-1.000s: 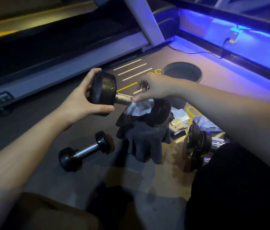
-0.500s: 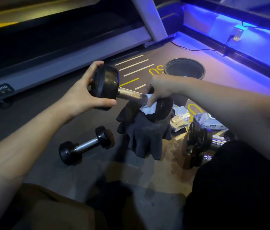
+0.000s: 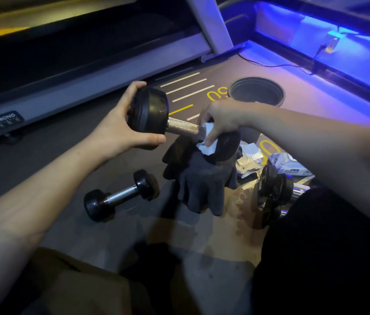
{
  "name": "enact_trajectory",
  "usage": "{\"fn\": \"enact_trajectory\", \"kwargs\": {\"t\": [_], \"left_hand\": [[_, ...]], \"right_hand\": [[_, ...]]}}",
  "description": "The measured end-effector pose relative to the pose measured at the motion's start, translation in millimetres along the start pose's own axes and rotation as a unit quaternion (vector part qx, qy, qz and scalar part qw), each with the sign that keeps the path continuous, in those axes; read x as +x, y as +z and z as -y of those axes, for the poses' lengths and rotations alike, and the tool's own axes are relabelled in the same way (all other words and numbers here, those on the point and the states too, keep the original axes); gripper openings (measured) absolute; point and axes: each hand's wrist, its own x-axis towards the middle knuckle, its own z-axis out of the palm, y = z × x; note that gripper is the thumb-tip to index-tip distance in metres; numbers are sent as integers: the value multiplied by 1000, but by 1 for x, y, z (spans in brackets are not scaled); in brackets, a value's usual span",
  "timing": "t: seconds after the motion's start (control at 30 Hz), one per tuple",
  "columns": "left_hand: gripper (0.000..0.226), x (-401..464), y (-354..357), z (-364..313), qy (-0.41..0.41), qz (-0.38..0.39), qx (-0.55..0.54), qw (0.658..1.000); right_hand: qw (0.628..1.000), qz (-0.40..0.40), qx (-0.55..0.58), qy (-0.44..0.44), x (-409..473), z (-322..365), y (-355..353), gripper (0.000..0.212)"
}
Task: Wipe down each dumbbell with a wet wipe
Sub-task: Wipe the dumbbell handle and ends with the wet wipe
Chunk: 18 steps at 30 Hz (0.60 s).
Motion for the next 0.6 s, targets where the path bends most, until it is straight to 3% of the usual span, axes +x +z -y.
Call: {"fn": "enact_trajectory", "kwargs": {"t": [0.13, 0.23, 0.3, 0.43, 0.5, 0.6], "left_hand": [[103, -2, 2, 2, -6, -19, 7, 1000], [102, -3, 3, 1, -8, -18, 10, 1000], [103, -3, 3, 0, -6, -13, 14, 1000], [104, -4, 2, -7, 10, 1, 37, 999], [106, -3, 3, -12, 18, 11, 50, 999], [110, -2, 4, -17, 25, 21, 68, 997]], "right_hand": [[985, -109, -132, 21, -8, 11, 22, 53], [967, -195, -160, 47, -19, 28, 43, 41], [964, -205, -161, 58, -21, 35, 46, 39], [992, -90, -72, 52, -16, 29, 17, 41], [1000, -1, 3, 22, -14, 19, 3, 32], [998, 58, 32, -15, -13, 7, -8, 21]]}}
